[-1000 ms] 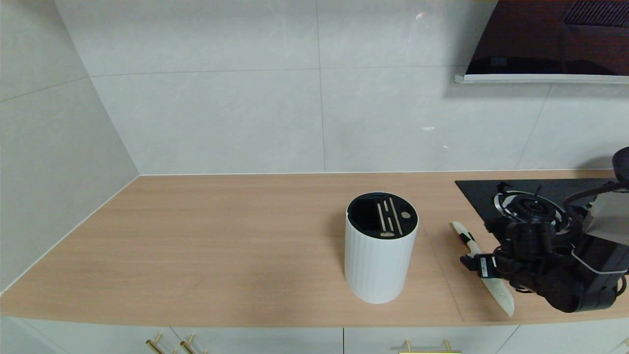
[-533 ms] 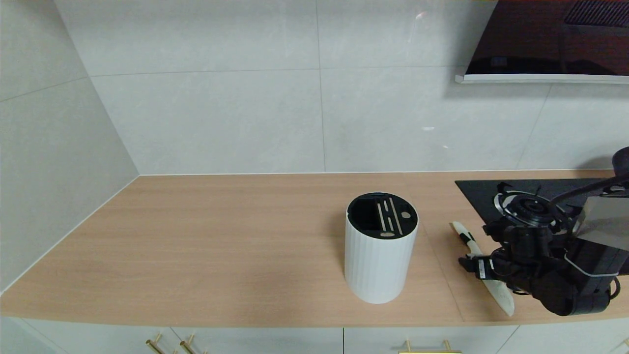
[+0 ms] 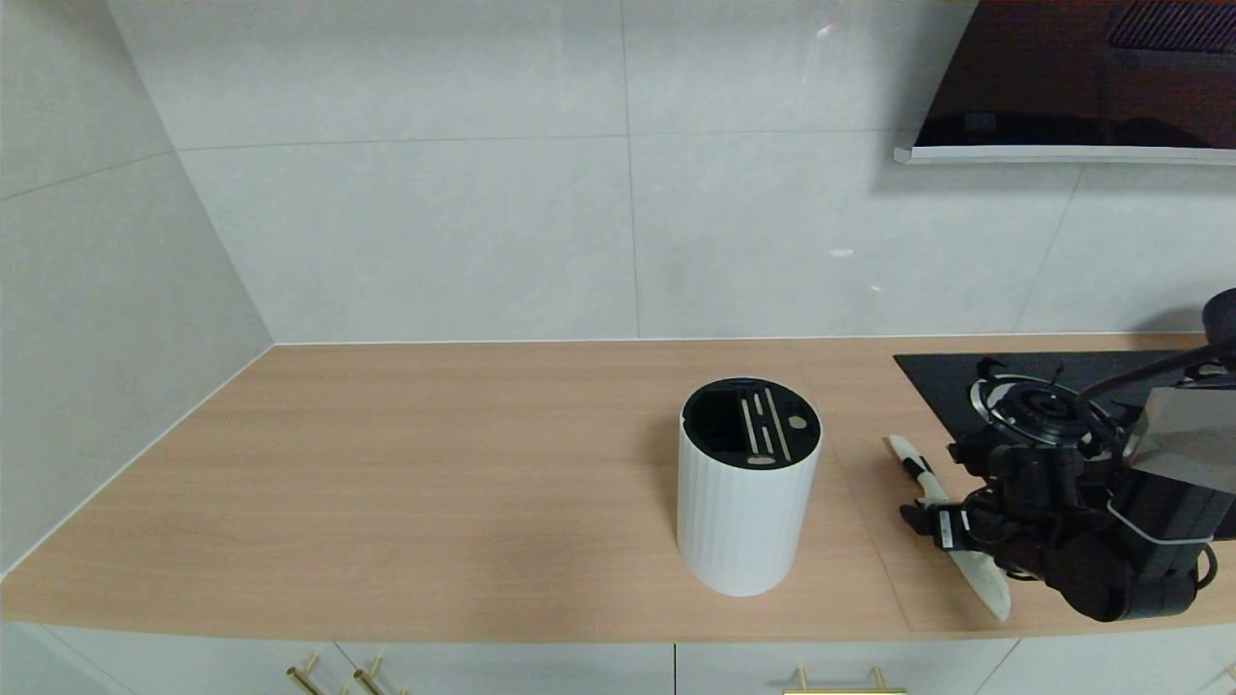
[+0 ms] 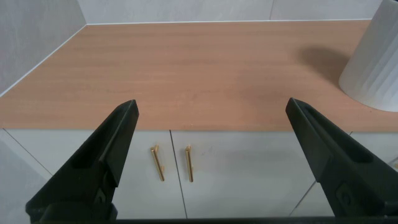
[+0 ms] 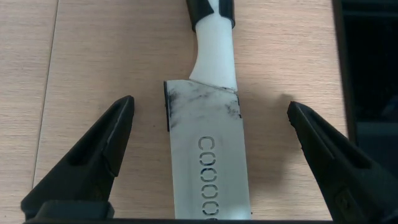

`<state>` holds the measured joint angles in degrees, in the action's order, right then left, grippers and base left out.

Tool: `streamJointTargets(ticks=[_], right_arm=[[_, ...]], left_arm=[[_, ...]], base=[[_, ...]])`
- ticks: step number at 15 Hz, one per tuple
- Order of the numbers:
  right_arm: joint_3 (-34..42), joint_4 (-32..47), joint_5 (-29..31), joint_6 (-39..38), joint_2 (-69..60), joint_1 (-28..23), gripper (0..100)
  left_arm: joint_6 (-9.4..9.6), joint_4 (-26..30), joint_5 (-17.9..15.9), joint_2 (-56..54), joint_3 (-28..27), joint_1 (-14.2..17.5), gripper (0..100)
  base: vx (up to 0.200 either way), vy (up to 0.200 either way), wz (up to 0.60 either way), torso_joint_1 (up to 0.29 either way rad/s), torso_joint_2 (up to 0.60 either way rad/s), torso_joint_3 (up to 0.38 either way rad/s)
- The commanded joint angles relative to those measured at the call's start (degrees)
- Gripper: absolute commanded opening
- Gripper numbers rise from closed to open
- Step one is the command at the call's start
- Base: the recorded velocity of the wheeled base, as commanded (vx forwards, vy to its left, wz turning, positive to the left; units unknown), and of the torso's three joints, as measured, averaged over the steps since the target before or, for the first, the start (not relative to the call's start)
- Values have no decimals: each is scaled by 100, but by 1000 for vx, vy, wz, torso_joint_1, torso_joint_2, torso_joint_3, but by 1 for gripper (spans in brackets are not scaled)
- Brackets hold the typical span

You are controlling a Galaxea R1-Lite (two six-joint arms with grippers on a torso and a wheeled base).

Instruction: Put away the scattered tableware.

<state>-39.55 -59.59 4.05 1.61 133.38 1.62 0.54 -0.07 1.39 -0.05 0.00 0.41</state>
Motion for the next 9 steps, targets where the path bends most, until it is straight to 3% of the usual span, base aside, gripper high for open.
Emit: streamJointTargets(ticks=[1, 9], right_arm=[[0, 9, 8, 6, 30, 5, 0], [17, -62, 17, 6, 39, 5, 0]], left_arm=[[-1, -1, 2, 5, 0, 2, 100], [-1, -1, 2, 5, 0, 2, 100]], base=[[0, 0, 0, 0, 0, 0], [0, 0, 0, 0, 0, 0]])
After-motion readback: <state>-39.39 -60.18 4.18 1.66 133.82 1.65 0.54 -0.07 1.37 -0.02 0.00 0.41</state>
